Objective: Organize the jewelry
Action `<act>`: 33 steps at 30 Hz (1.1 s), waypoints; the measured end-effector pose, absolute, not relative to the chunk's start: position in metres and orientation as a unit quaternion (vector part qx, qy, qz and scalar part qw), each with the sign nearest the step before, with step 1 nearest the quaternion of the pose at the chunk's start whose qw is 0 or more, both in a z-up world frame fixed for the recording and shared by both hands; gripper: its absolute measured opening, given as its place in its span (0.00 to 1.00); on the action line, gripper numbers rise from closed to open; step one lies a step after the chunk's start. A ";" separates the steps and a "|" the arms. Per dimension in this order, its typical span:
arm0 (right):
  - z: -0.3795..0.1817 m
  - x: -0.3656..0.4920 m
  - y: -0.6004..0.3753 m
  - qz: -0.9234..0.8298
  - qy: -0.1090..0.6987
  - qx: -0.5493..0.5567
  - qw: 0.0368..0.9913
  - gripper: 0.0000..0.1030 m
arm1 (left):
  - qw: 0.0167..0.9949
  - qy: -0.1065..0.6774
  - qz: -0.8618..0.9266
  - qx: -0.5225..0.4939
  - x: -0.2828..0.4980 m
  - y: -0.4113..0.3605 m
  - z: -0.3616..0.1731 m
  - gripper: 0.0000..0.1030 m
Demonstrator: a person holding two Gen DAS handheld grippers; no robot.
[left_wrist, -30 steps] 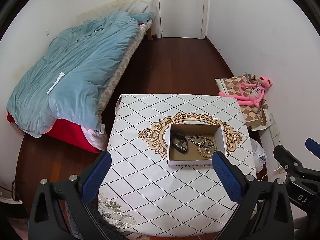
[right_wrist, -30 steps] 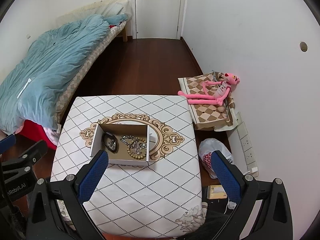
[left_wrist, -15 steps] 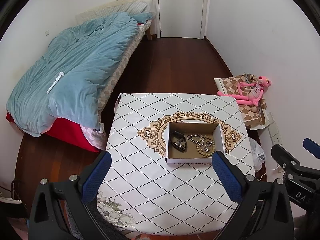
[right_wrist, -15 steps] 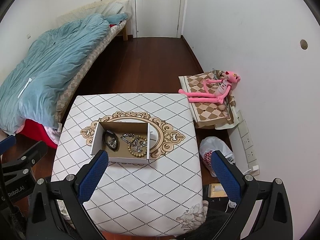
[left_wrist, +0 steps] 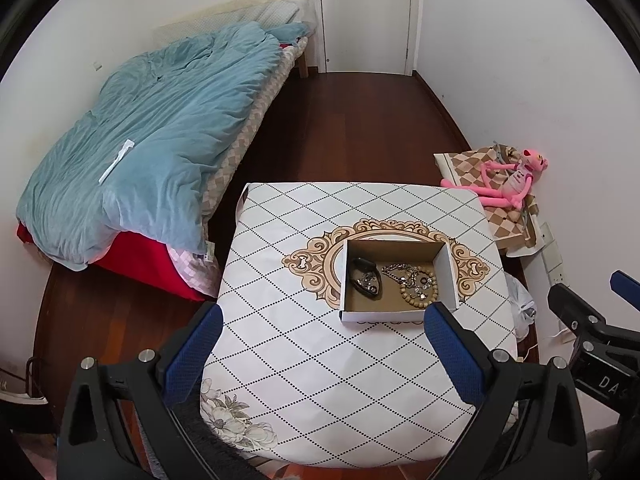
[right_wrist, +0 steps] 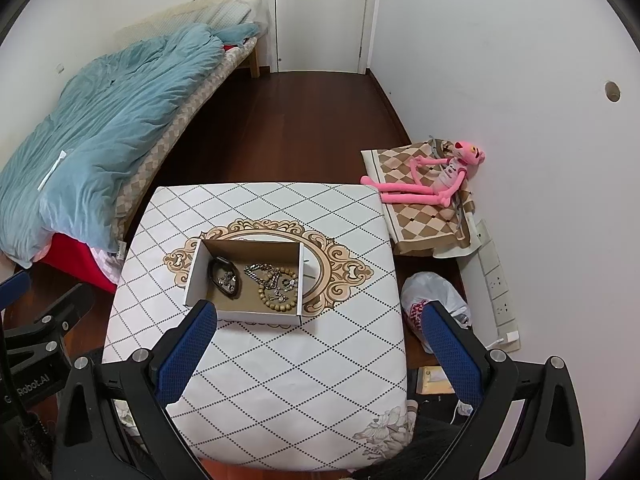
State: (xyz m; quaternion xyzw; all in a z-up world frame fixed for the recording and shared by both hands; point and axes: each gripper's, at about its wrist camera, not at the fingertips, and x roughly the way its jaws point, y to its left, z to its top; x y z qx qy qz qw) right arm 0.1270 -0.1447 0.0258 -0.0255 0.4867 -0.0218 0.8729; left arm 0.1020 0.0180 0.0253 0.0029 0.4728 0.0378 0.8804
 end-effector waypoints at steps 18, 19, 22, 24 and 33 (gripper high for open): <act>0.025 0.129 -0.145 -0.020 0.489 -0.026 0.872 1.00 | 0.879 0.475 0.038 0.002 0.101 0.022 0.023 0.99; 0.024 0.129 -0.145 -0.021 0.488 -0.027 0.872 1.00 | 0.879 0.475 0.038 0.002 0.101 0.022 0.022 1.00; 0.023 0.129 -0.145 -0.021 0.490 -0.027 0.871 1.00 | 0.879 0.476 0.038 0.001 0.102 0.021 0.022 1.00; 0.022 0.129 -0.146 -0.021 0.490 -0.026 0.871 1.00 | 0.879 0.476 0.038 0.002 0.101 0.020 0.022 1.00; 0.021 0.129 -0.145 -0.021 0.491 -0.028 0.871 1.00 | 0.878 0.476 0.038 0.001 0.102 0.020 0.022 1.00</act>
